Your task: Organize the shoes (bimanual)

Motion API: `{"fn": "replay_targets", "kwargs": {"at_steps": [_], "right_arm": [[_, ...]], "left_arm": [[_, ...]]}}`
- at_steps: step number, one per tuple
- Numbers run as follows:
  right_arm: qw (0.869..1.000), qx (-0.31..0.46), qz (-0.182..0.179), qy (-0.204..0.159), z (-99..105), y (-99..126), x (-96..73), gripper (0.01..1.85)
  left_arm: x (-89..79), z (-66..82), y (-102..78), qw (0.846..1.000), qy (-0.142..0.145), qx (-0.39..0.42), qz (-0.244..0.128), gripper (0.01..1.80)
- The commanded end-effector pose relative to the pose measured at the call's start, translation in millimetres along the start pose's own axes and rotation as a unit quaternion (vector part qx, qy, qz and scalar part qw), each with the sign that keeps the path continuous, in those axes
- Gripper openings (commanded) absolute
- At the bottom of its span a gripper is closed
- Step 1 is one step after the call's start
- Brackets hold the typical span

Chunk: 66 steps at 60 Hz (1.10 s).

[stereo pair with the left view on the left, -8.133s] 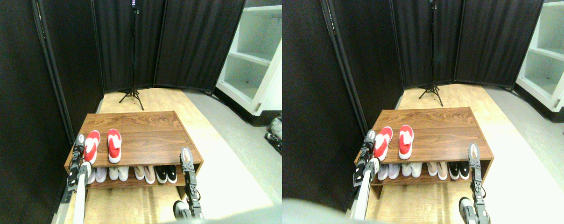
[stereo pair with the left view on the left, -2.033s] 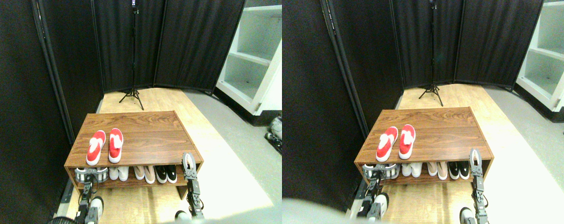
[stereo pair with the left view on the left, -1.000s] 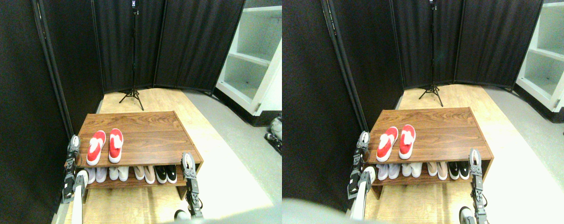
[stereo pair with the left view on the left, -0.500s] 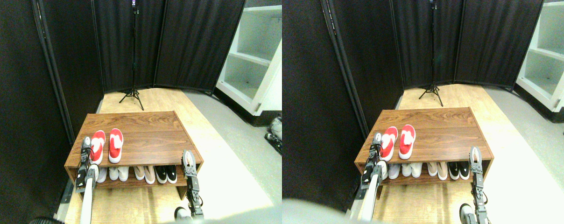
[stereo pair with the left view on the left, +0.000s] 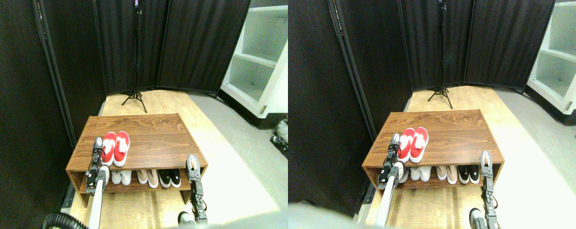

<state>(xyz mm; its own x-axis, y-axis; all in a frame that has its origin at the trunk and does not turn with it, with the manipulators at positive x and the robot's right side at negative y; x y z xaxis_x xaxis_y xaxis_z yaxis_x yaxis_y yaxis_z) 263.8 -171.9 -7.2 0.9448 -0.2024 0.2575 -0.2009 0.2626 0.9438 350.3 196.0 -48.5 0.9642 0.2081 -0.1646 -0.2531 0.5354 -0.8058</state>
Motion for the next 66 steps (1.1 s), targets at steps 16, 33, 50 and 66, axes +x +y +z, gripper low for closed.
{"fn": "replay_targets", "kwargs": {"at_steps": [16,33,50,66], "right_arm": [[1.000,0.012,0.014,-0.002,-1.9,4.0,-2.0,0.04],[1.000,0.008,0.011,-0.003,-2.4,1.4,-0.5,0.02],[1.000,0.028,0.000,0.006,-6.8,3.3,3.9,0.01],[0.999,0.028,0.000,0.016,-9.6,4.5,7.1,0.01]], "left_arm": [[-12.0,37.2,7.0,0.995,-0.061,0.017,-0.071,0.01],[-69.2,91.3,20.3,0.989,-0.094,0.015,-0.116,0.01],[-113.8,94.8,23.0,0.990,-0.077,-0.028,-0.111,0.01],[-128.2,78.1,19.6,0.988,-0.053,-0.110,-0.096,0.01]]}}
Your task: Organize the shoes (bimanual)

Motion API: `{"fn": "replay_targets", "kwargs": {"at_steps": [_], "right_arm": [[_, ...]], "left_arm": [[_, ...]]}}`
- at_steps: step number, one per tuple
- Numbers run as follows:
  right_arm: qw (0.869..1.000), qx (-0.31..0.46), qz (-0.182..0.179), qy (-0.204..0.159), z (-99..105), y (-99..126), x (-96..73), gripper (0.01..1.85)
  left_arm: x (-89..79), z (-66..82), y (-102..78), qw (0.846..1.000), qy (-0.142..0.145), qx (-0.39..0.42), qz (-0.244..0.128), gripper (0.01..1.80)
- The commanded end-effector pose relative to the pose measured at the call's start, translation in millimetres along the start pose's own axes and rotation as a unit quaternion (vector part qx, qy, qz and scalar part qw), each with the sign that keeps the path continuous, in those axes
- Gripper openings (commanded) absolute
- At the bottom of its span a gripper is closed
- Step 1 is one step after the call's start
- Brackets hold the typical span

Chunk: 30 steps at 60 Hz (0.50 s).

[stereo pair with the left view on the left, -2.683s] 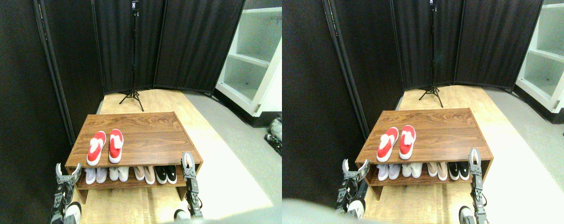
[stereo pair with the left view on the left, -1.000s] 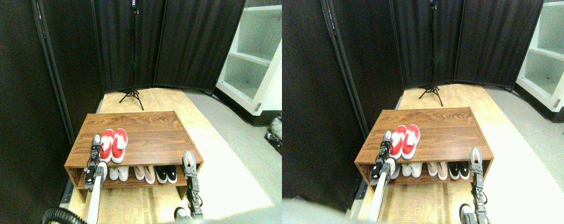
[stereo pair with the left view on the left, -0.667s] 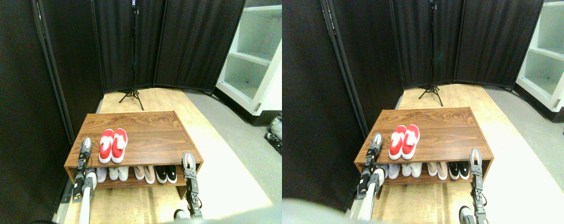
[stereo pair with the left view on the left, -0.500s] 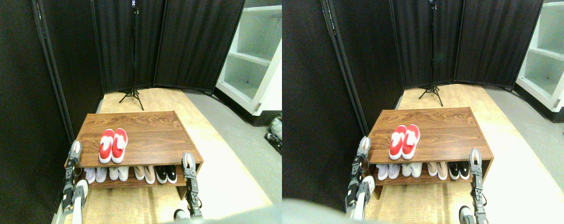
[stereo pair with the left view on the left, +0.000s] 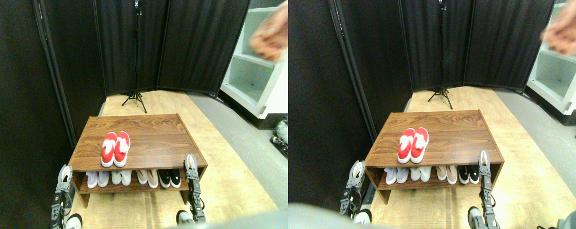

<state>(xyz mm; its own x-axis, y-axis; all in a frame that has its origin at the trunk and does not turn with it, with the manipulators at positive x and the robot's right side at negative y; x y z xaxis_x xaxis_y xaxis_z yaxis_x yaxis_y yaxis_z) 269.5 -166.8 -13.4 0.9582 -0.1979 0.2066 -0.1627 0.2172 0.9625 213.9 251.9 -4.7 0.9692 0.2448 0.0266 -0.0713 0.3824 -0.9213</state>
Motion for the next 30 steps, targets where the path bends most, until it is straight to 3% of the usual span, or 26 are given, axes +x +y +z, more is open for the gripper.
{"fn": "replay_targets", "kwargs": {"at_steps": [1,17,30], "right_arm": [[1.000,0.007,0.024,0.008,-2.5,10.5,3.9,0.01],[1.000,0.016,0.023,0.008,-2.0,11.1,3.9,0.01],[1.000,0.015,0.026,0.008,0.1,11.0,2.9,0.01]], "left_arm": [[-1.2,-6.6,-8.9,1.000,0.011,-0.003,-0.017,0.01],[-11.2,-23.8,-14.9,0.998,0.032,-0.047,0.006,0.01],[-17.8,-28.7,-22.3,0.997,0.044,-0.063,0.010,0.01]]}}
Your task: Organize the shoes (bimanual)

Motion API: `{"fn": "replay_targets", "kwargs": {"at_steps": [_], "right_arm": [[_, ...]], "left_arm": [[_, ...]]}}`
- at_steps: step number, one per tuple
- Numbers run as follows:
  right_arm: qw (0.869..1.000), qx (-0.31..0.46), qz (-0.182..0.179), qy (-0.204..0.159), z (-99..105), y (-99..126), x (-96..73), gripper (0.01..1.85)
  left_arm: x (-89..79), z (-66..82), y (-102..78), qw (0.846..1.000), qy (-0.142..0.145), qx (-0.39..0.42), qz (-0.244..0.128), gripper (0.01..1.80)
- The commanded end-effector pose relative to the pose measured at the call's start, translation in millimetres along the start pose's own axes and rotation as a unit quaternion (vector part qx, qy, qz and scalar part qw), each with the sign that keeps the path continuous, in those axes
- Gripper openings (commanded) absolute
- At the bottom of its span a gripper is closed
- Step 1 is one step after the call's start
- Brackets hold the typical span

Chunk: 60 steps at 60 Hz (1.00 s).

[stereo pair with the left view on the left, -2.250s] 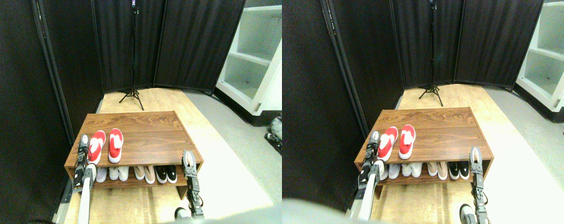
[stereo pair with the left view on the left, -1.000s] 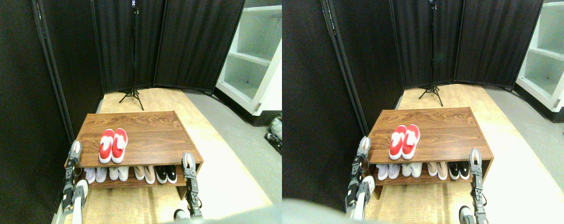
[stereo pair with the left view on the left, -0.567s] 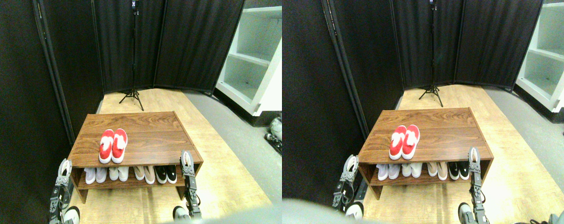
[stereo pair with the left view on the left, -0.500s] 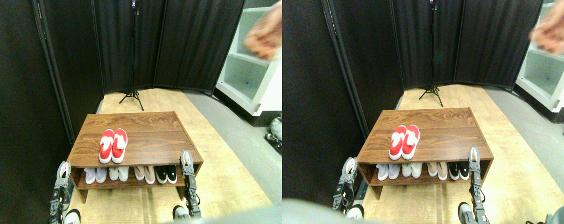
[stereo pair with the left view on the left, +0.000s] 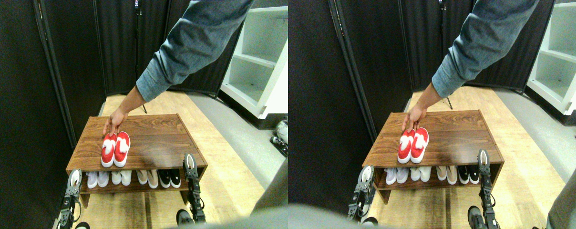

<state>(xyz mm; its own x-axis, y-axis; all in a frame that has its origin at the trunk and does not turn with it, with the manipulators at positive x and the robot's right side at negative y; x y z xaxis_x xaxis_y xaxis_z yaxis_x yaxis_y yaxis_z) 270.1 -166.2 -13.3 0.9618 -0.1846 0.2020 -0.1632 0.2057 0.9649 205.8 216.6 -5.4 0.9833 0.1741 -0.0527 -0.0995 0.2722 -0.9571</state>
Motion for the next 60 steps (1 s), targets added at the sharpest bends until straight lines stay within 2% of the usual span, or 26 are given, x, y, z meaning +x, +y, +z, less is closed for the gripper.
{"fn": "replay_targets", "kwargs": {"at_steps": [1,3,39,43,45,48,51,53,55,58,60], "right_arm": [[1.000,0.009,0.027,0.001,0.6,10.9,2.3,0.01],[0.999,-0.004,0.035,0.001,1.0,11.2,2.1,0.01],[0.999,0.004,0.033,-0.002,4.4,11.2,-3.6,0.01],[0.999,0.015,0.032,-0.001,4.6,11.4,-4.1,0.01],[0.999,0.015,0.033,0.001,4.8,11.1,-4.3,0.01],[0.999,0.013,0.032,0.001,5.0,11.3,-4.5,0.01],[0.999,0.008,0.031,0.001,4.9,11.3,-4.7,0.01],[0.999,0.006,0.031,0.000,4.6,11.1,-4.7,0.01],[1.000,0.003,0.030,-0.001,4.5,11.1,-4.8,0.01],[1.000,-0.004,0.030,-0.001,3.5,11.5,-5.0,0.01],[1.000,-0.003,0.029,-0.003,2.8,11.9,-5.1,0.01]], "left_arm": [[-1.9,-0.1,-10.0,1.000,-0.002,-0.008,-0.016,0.01],[-4.3,-0.8,-11.8,1.000,-0.002,-0.011,-0.016,0.01],[-13.0,-2.3,-10.3,1.000,-0.013,-0.018,-0.018,0.01],[-16.2,-2.3,-12.7,0.999,-0.016,-0.031,-0.018,0.01],[-19.5,-2.8,-14.1,0.999,-0.006,-0.050,-0.017,0.01],[-22.4,-4.5,-15.5,0.998,-0.012,-0.066,-0.008,0.01],[-26.6,-9.1,-15.6,0.995,-0.020,-0.097,0.007,0.31],[-29.4,-14.3,-15.0,0.995,-0.027,-0.096,0.017,0.69],[-29.8,-15.7,-14.6,0.995,-0.028,-0.095,0.017,0.76],[-30.9,-23.1,-13.3,0.995,-0.016,-0.099,0.023,1.03],[-31.1,-26.4,-13.6,0.994,-0.007,-0.107,0.026,1.14]]}}
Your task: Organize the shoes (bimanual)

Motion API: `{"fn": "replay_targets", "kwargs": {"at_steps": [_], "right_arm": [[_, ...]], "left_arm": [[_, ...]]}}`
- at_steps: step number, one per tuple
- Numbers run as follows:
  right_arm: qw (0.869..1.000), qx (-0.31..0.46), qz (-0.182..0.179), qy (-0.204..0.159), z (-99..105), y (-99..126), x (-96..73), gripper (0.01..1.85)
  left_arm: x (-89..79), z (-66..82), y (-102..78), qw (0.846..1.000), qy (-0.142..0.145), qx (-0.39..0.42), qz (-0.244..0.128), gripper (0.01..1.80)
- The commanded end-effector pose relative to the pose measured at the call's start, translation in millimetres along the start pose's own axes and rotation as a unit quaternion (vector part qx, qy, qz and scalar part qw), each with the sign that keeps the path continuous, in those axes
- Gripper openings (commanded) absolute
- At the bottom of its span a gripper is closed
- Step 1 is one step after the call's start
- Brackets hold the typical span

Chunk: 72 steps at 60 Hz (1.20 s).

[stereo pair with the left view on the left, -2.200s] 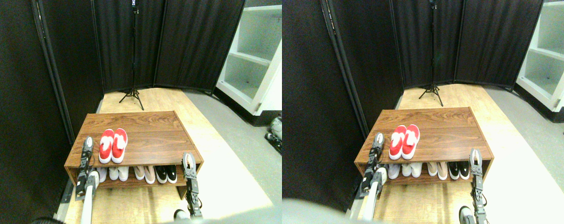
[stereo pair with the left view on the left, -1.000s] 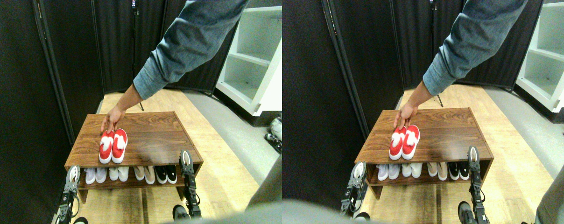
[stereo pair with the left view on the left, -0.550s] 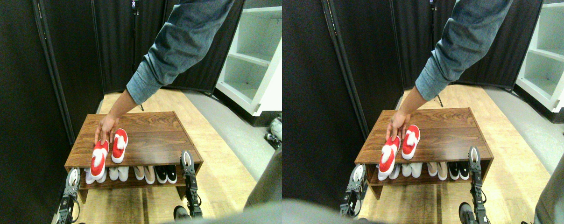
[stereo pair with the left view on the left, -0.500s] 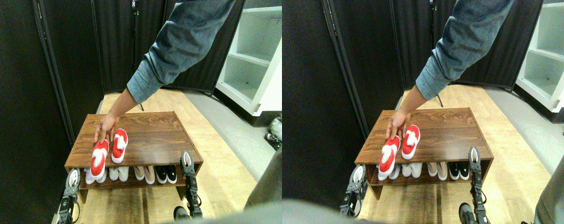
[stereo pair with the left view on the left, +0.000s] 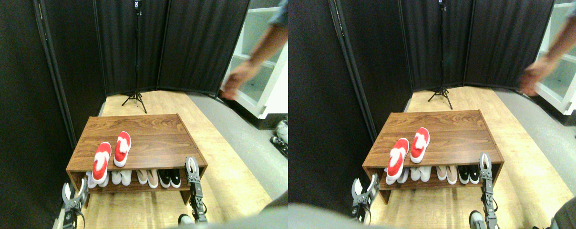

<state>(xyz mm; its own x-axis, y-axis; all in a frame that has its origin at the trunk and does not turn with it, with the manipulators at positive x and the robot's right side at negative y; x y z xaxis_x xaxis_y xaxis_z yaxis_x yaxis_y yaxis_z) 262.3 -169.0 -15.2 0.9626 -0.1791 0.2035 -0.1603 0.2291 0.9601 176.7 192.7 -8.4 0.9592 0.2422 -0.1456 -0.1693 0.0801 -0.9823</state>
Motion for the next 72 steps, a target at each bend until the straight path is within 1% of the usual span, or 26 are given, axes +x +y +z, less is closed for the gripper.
{"fn": "replay_targets", "kwargs": {"at_steps": [1,2,5,8,12,16,19,22,28,33,35,38,40,42,43,44,45,49,50,52,54,55,57,64,67,72], "right_arm": [[1.000,0.009,0.027,-0.006,-1.2,13.4,2.2,0.01],[1.000,0.009,0.027,-0.006,-1.2,13.4,2.2,0.01],[1.000,0.011,0.026,-0.003,-1.3,13.7,2.4,0.01],[1.000,0.015,0.026,-0.003,-1.3,14.1,2.7,0.01],[1.000,0.004,0.025,-0.007,-1.3,14.1,2.9,0.01],[1.000,0.003,0.023,-0.008,-1.4,14.1,2.7,0.01],[1.000,0.004,0.025,-0.006,-1.5,13.5,3.0,0.01],[1.000,0.007,0.028,-0.004,-1.6,12.8,3.3,0.01],[1.000,0.000,0.028,-0.007,-1.9,12.0,3.6,0.01],[1.000,0.000,0.027,-0.006,-1.9,12.3,3.8,0.01],[1.000,0.000,0.028,-0.005,-1.9,12.2,3.9,0.01],[1.000,0.003,0.031,0.000,-1.6,11.4,4.7,0.01],[1.000,0.006,0.029,-0.001,-1.7,11.7,4.9,0.01],[1.000,-0.004,0.030,-0.003,-1.6,12.0,5.1,0.01],[1.000,-0.004,0.030,-0.003,-1.6,12.0,5.1,0.01],[0.999,-0.007,0.032,-0.001,-1.5,11.8,5.5,0.01],[0.999,-0.007,0.032,-0.001,-1.5,11.8,5.5,0.01],[0.999,-0.012,0.032,-0.003,-1.3,12.1,5.9,0.01],[0.999,-0.012,0.032,-0.003,-1.3,12.1,5.9,0.01],[0.999,-0.015,0.032,-0.002,-1.1,12.5,6.1,0.01],[0.999,-0.017,0.033,-0.002,-1.1,12.4,6.2,0.01],[0.999,-0.020,0.031,-0.002,-0.7,13.1,6.3,0.03],[0.999,-0.014,0.028,-0.004,-0.7,13.4,6.3,0.02],[0.999,-0.015,0.030,-0.003,-0.1,13.5,6.7,0.01],[0.999,-0.015,0.029,-0.006,0.2,13.7,6.7,0.01],[0.999,-0.006,0.033,-0.005,1.3,12.1,7.4,0.01]], "left_arm": [[-0.6,-11.7,-11.1,0.999,0.026,-0.020,-0.022,1.21],[-0.6,-11.7,-11.1,0.999,0.026,-0.020,-0.022,1.21],[-1.0,-16.1,-10.5,0.999,0.043,-0.026,-0.015,1.39],[-1.2,-19.5,-9.4,0.998,0.052,-0.029,-0.014,1.43],[-0.2,-23.1,-7.3,0.997,0.057,-0.041,-0.011,1.49],[1.4,-25.5,-6.1,0.997,0.063,-0.049,-0.008,1.50],[6.0,-30.1,-3.7,0.996,0.066,-0.052,-0.006,1.48],[8.5,-32.3,-2.6,0.997,0.063,-0.051,-0.001,1.48],[18.8,-40.4,0.8,0.995,0.075,-0.066,0.006,1.52],[28.2,-46.1,4.7,0.995,0.072,-0.067,0.011,1.53],[29.6,-46.8,5.4,0.995,0.072,-0.066,0.011,1.53],[37.4,-50.5,9.3,0.995,0.071,-0.065,0.012,1.51],[42.5,-52.6,12.3,0.995,0.073,-0.070,0.012,1.46],[48.9,-55.4,16.3,0.994,0.067,-0.082,0.015,1.42],[48.9,-55.4,16.3,0.994,0.067,-0.082,0.015,1.42],[53.5,-57.4,18.8,0.994,0.066,-0.087,0.017,1.41],[53.5,-57.4,18.8,0.994,0.066,-0.087,0.017,1.41],[65.3,-61.9,24.1,0.994,0.062,-0.086,0.021,1.40],[65.3,-61.9,24.1,0.994,0.062,-0.086,0.021,1.40],[73.8,-64.9,27.3,0.994,0.057,-0.094,0.025,1.42],[75.5,-65.5,28.0,0.993,0.055,-0.098,0.027,1.43],[81.6,-68.0,30.2,0.992,0.050,-0.110,0.033,1.43],[86.1,-69.6,31.9,0.992,0.051,-0.110,0.035,1.42],[96.0,-72.4,33.2,0.992,0.048,-0.107,0.037,1.42],[96.6,-72.1,32.5,0.994,0.045,-0.096,0.037,1.41],[95.1,-71.0,30.4,0.994,0.045,-0.094,0.035,1.30]]}}
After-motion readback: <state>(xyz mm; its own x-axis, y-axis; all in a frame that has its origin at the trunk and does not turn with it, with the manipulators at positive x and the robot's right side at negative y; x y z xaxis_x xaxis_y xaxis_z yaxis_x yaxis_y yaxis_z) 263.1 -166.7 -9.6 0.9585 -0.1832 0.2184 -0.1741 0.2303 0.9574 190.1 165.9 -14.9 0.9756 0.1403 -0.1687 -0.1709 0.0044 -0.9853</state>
